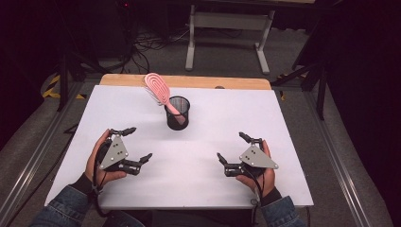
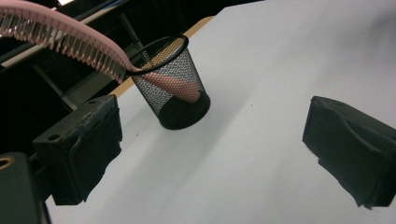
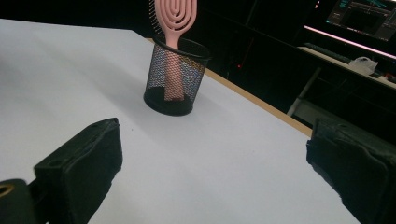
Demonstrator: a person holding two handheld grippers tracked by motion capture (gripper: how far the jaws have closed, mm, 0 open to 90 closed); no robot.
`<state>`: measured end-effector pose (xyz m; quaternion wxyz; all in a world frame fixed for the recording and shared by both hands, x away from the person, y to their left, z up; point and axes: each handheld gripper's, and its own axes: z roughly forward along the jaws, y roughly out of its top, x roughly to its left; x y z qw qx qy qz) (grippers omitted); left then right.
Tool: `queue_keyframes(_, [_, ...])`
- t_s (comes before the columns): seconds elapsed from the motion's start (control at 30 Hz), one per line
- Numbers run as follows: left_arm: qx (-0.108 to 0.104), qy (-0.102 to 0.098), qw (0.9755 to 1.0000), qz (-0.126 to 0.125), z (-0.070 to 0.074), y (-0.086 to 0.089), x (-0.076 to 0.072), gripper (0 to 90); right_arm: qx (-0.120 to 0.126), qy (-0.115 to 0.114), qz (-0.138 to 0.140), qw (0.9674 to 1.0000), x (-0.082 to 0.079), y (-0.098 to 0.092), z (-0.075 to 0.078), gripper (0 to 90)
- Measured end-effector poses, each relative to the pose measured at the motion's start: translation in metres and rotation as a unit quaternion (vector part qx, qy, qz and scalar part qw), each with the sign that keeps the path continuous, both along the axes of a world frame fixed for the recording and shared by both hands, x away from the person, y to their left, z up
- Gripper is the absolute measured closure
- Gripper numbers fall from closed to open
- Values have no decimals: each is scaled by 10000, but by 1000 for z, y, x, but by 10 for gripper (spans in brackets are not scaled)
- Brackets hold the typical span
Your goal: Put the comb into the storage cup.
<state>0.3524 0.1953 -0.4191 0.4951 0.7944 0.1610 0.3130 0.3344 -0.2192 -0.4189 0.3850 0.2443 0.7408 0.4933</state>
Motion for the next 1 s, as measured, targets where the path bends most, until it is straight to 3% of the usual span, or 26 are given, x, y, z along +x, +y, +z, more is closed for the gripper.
queue_keyframes(0.33, [30, 92, 9999, 104, -11, 15, -4, 53, 7, 24, -74, 10000, -2, -5, -1, 40])
queue_keyframes(1.0, [-76, 563, 9972, 482, -35, 45, -19, 50, 20, 100, -117, 9999, -3, -9, -2, 38])
